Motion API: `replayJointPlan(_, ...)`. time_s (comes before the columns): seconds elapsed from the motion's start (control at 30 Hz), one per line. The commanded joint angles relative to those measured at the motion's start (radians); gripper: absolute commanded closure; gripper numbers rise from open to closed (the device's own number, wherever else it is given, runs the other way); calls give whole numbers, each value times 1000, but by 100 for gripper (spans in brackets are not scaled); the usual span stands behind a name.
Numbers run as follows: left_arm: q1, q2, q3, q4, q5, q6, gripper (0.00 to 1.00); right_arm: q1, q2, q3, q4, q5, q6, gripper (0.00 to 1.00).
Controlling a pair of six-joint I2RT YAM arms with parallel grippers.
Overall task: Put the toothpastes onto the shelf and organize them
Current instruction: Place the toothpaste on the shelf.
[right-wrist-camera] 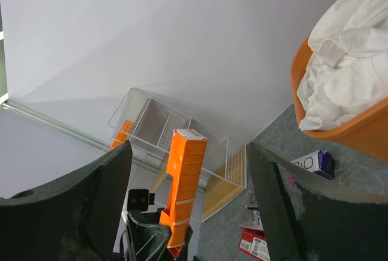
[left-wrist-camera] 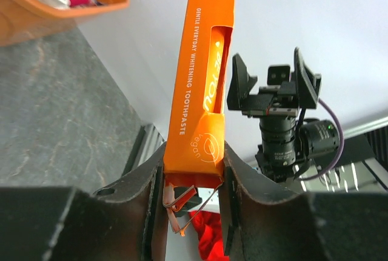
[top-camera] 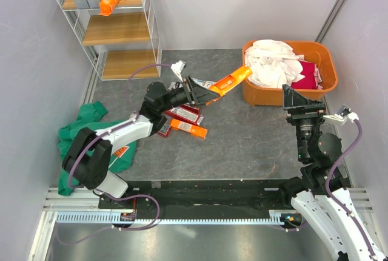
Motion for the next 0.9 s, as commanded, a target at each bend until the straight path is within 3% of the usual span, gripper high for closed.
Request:
replayJointPlan(0.0,73,-133,-12,-123,-43,38,73,3,8,-11,-5,18,3,15)
replayJointPlan(0.2,188,-261,29,-416,-132,132,73,1,12,-24,-23,16,-5,15)
replayJointPlan(0.87,530,-261,339,-593,46,150,72,3,90,-84,-91,-62,9,15)
